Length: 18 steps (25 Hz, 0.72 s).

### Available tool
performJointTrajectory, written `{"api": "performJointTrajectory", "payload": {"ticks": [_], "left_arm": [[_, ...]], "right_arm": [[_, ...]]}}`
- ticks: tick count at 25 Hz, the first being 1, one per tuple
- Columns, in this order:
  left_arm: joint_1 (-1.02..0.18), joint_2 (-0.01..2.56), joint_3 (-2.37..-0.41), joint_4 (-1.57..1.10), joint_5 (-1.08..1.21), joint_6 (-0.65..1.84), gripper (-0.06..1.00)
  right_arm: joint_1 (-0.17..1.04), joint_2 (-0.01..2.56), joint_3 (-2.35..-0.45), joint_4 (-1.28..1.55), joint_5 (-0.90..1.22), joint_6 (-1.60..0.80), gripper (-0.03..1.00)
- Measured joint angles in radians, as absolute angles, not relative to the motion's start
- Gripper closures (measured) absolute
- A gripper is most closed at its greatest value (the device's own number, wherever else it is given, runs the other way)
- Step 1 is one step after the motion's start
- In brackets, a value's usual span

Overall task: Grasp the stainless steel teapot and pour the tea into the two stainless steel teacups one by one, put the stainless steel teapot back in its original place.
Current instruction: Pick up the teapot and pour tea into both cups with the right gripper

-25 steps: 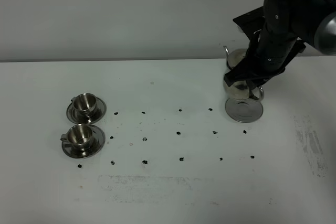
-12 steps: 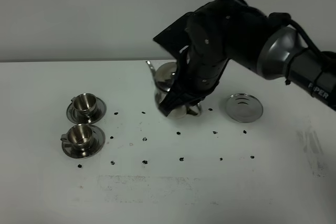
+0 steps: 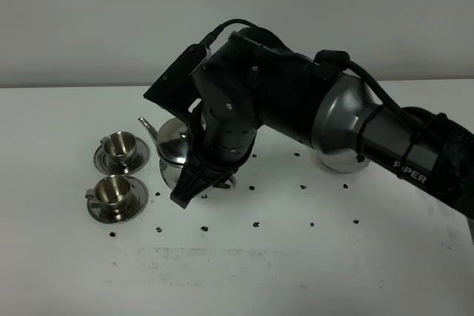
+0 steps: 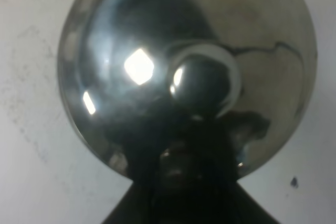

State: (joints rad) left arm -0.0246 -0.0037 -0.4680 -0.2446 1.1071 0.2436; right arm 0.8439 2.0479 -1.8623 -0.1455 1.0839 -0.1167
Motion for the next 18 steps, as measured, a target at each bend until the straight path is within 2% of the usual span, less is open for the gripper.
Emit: {"api": "performJointTrajectory", "payload": {"ticks": [18], "left_arm": [[-0.025, -0.004, -0.468, -0.245, 1.110, 0.247, 0.31]], "right_arm": [[0.879, 2.160, -1.874, -0.336, 1.031, -0.136, 0.76]]}}
